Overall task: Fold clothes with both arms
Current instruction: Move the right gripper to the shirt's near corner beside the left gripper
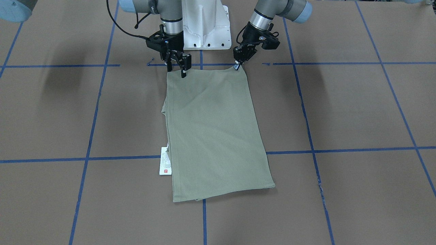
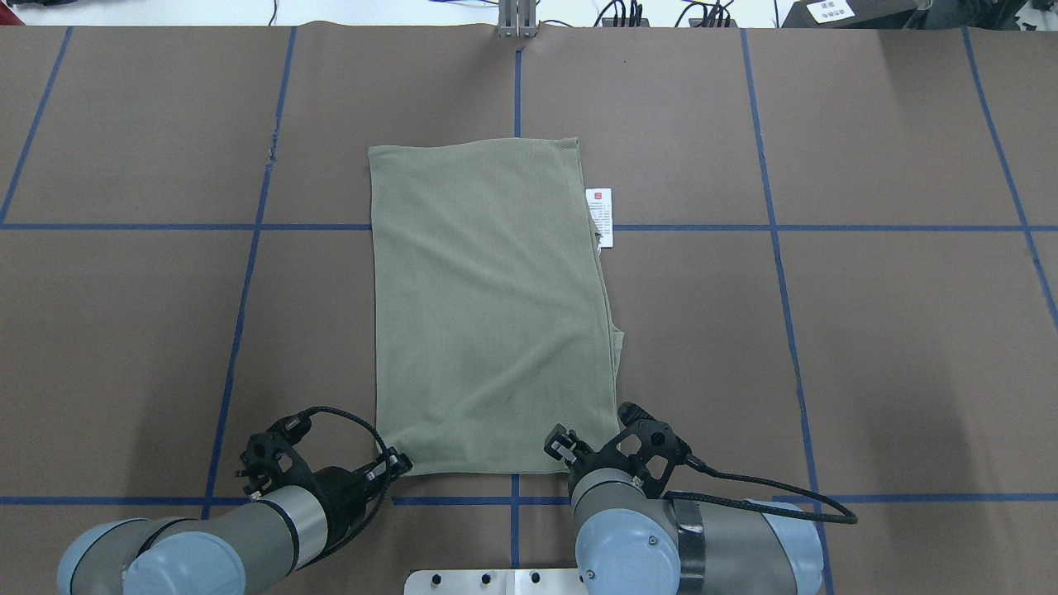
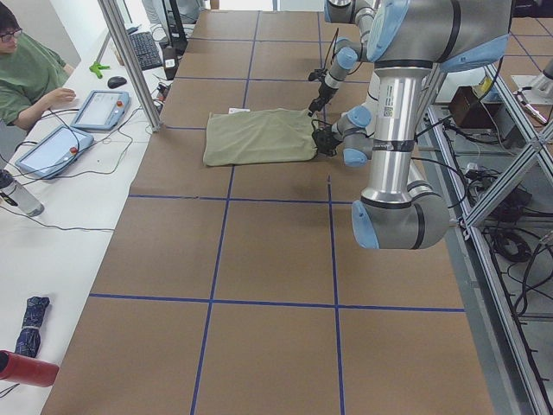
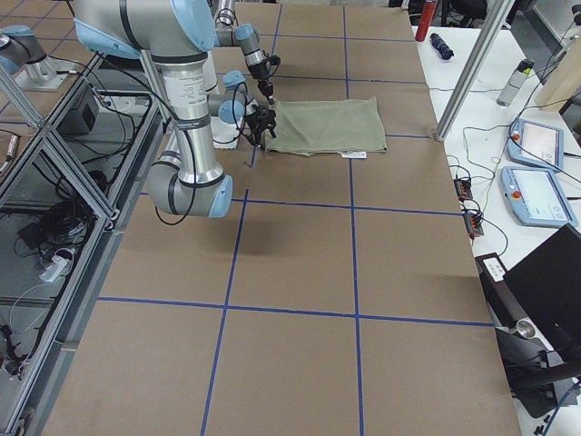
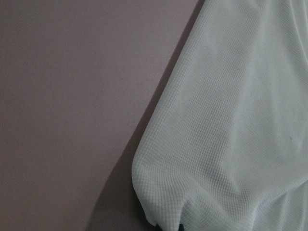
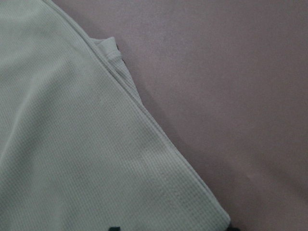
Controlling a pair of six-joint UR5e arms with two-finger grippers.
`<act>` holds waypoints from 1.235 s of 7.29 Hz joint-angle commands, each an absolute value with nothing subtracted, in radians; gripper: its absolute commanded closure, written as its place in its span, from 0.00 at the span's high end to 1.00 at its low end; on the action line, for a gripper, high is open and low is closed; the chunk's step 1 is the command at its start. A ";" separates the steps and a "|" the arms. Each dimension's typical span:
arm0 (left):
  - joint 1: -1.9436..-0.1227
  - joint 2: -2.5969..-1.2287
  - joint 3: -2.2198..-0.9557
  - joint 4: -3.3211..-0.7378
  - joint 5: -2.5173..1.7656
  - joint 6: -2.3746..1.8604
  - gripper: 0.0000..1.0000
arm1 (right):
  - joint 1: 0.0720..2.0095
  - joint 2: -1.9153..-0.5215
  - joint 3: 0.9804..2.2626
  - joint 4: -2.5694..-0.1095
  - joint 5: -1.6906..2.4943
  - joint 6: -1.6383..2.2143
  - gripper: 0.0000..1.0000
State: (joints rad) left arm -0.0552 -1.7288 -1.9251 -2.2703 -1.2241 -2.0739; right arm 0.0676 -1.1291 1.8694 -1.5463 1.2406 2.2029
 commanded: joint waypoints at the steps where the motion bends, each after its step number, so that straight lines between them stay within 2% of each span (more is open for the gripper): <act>1: -0.055 -1.729 -1.925 -2.269 -1.220 -2.074 0.00 | 0.069 -1.126 1.848 -1.520 1.239 2.207 0.73; 2: -0.054 -1.729 -1.925 -2.270 -1.218 -2.074 0.00 | 0.074 -1.114 1.848 -1.520 1.239 2.212 0.60; 3: -0.054 -1.729 -1.925 -2.270 -1.218 -2.074 0.00 | 0.078 -1.108 1.848 -1.520 1.239 2.232 0.27; 5: -0.054 -1.729 -1.924 -2.270 -1.218 -2.074 0.00 | 0.078 -1.106 1.850 -1.520 1.239 2.238 0.05; 6: -0.054 -1.729 -1.924 -2.270 -1.218 -2.074 0.00 | 0.083 -1.108 1.855 -1.520 1.239 2.235 0.00; 9: -0.052 -1.729 -1.924 -2.270 -1.218 -2.074 0.00 | 0.087 -1.108 1.858 -1.520 1.239 2.238 0.00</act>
State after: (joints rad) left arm -0.0530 -1.7288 -1.9236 -2.2697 -1.2180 -2.0739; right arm 0.0865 -1.1074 1.8571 -1.5202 1.2395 2.2337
